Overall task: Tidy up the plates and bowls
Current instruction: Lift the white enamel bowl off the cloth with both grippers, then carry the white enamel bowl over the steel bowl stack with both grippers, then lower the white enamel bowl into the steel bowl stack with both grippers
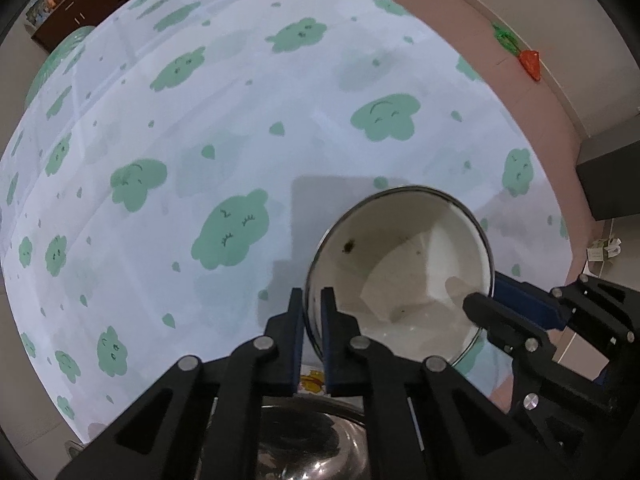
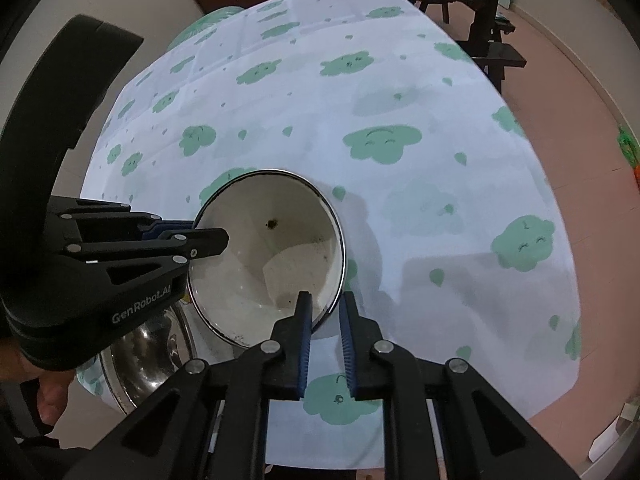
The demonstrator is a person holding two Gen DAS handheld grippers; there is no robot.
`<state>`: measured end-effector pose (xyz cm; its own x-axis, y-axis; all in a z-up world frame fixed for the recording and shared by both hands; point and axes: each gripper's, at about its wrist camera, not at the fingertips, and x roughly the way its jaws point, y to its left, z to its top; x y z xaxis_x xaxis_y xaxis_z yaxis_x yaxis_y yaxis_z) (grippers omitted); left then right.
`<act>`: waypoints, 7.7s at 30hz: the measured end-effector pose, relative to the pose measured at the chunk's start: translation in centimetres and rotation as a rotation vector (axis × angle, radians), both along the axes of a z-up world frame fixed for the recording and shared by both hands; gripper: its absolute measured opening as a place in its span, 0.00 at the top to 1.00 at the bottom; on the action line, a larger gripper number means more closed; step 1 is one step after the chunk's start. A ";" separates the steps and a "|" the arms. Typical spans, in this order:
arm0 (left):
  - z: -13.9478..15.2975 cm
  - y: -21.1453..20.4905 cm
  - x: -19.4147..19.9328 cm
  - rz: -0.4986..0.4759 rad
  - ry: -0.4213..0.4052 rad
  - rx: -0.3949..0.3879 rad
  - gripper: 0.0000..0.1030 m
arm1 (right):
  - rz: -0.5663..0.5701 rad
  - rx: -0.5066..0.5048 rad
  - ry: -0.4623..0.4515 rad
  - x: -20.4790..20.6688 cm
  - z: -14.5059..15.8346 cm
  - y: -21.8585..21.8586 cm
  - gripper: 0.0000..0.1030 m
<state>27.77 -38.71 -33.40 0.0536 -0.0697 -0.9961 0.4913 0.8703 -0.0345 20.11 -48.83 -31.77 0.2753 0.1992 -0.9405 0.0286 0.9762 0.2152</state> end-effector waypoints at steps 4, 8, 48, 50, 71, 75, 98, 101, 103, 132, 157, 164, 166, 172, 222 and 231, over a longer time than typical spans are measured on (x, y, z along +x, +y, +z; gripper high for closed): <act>0.7 0.0 0.2 -0.005 -0.004 -0.011 0.96 | -0.003 -0.004 -0.009 0.1 1.0 -0.4 0.85; 2.1 0.6 -0.5 -0.006 -0.016 -0.027 0.96 | -0.008 -0.013 -0.029 0.0 2.2 -0.6 0.85; 7.3 7.6 -4.8 0.077 -0.064 -0.066 0.96 | 0.136 -0.032 -0.059 -2.9 6.9 5.5 0.85; 7.2 8.2 -5.2 0.085 -0.060 -0.062 0.96 | 0.149 -0.032 -0.054 -3.2 6.8 6.1 0.85; 5.7 11.8 -8.2 0.120 -0.037 -0.035 0.95 | 0.219 -0.035 -0.001 -5.3 5.6 10.0 0.85; 5.4 12.2 -8.5 0.126 -0.032 -0.028 0.95 | 0.227 -0.032 0.003 -5.6 5.4 10.4 0.85; 3.6 13.2 -9.1 0.149 0.002 -0.011 0.95 | 0.257 -0.019 0.028 -5.8 4.0 11.2 0.85; 3.5 13.2 -9.0 0.152 0.006 -0.013 0.95 | 0.262 -0.021 0.031 -5.7 3.9 11.3 0.85; 3.5 13.2 -9.0 0.152 0.006 -0.013 0.95 | 0.264 -0.021 0.033 -5.6 3.9 11.2 0.85; 1.2 13.6 -9.1 0.168 0.053 -0.005 0.94 | 0.269 -0.013 0.052 -5.3 2.4 11.4 0.85; -0.5 13.5 -8.9 0.169 0.067 -0.003 0.93 | 0.286 -0.054 0.064 -4.7 1.3 11.6 0.85; -0.7 13.4 -9.0 0.170 0.070 0.002 0.93 | 0.286 -0.056 0.063 -4.7 1.3 11.4 0.85; -0.8 13.3 -9.1 0.169 0.070 0.002 0.93 | 0.284 -0.054 0.063 -4.7 1.3 11.3 0.85; -1.3 13.5 -9.2 0.173 0.071 0.007 0.93 | 0.285 -0.059 0.058 -4.6 1.2 11.4 0.85; -0.7 14.1 -8.6 0.174 0.074 -0.018 0.91 | 0.295 -0.081 0.044 -4.8 1.2 12.1 0.84; 0.2 14.1 -8.7 0.177 0.052 -0.032 0.86 | 0.289 -0.057 0.024 -4.8 1.5 12.1 0.69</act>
